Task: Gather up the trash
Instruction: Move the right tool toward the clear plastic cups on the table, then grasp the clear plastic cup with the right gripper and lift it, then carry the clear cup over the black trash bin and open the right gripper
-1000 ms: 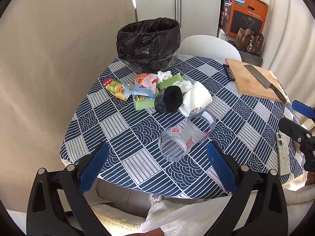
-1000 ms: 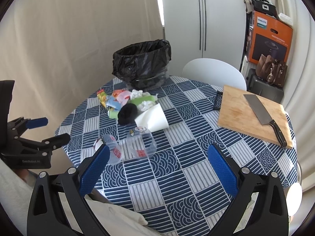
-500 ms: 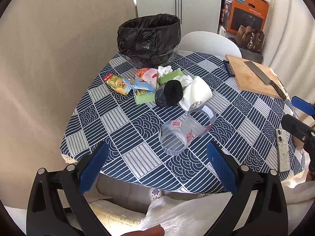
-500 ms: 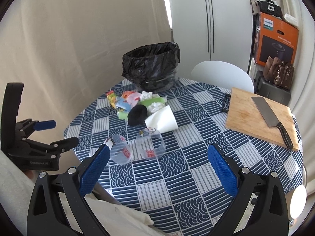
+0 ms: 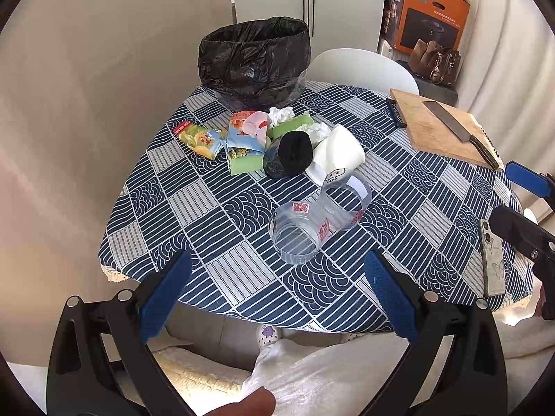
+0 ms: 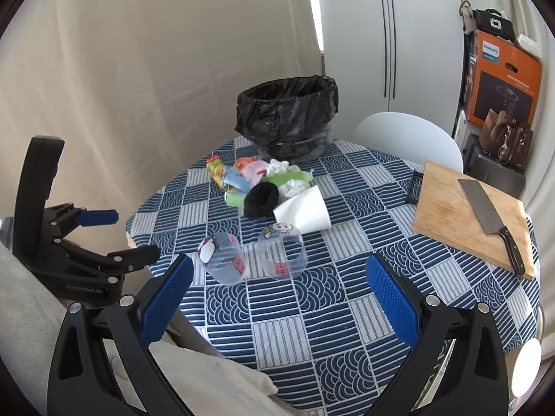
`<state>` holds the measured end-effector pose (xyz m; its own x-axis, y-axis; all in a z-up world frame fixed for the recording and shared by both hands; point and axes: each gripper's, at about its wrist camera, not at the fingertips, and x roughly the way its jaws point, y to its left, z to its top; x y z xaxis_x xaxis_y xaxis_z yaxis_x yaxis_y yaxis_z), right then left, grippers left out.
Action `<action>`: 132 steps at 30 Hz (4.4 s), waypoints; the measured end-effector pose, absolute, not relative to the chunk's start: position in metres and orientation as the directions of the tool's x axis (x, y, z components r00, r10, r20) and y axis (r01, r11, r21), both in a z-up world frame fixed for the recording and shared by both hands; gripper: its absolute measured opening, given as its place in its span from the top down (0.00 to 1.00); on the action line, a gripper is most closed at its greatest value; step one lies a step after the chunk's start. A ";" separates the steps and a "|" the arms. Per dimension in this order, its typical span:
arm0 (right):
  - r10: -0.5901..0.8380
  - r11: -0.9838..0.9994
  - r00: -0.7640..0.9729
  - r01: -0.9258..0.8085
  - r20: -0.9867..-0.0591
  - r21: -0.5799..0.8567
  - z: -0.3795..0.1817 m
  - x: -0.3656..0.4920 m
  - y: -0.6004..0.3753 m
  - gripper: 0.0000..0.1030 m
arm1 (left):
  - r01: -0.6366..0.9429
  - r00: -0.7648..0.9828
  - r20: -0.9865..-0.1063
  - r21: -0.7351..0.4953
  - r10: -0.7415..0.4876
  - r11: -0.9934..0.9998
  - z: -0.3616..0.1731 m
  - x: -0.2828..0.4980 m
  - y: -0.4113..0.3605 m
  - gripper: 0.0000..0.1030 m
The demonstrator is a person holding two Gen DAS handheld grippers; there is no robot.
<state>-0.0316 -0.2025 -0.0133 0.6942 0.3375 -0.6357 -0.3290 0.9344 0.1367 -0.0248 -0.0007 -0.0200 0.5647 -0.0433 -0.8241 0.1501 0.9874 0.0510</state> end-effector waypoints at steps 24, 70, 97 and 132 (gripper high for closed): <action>0.408 0.880 0.493 -0.436 -0.768 0.187 -0.052 0.009 -0.192 0.08 | 0.210 0.500 -0.863 0.049 -0.064 0.977 -0.048 0.009 -0.009 0.06; 0.421 0.822 0.464 -0.558 -0.779 0.112 -0.144 0.106 -0.144 0.48 | 0.406 0.483 -0.860 0.055 -0.164 0.912 -0.156 0.049 -0.017 0.06; 0.430 0.793 0.525 -0.608 -0.734 0.029 -0.087 0.060 -0.205 0.46 | 0.230 0.562 -0.810 -0.040 -0.167 0.972 -0.111 0.048 -0.005 0.42; 0.445 0.862 0.746 -0.508 -0.495 0.008 0.037 0.132 -0.161 0.46 | 0.330 0.716 -0.664 0.051 -0.214 0.943 0.018 0.161 0.075 0.39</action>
<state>0.1321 -0.1612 0.0368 0.7464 0.4445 -0.4952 -0.5075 0.8616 0.0085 0.1614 0.0754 0.0179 0.7161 -0.2145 -0.6643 0.3297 0.9427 0.0510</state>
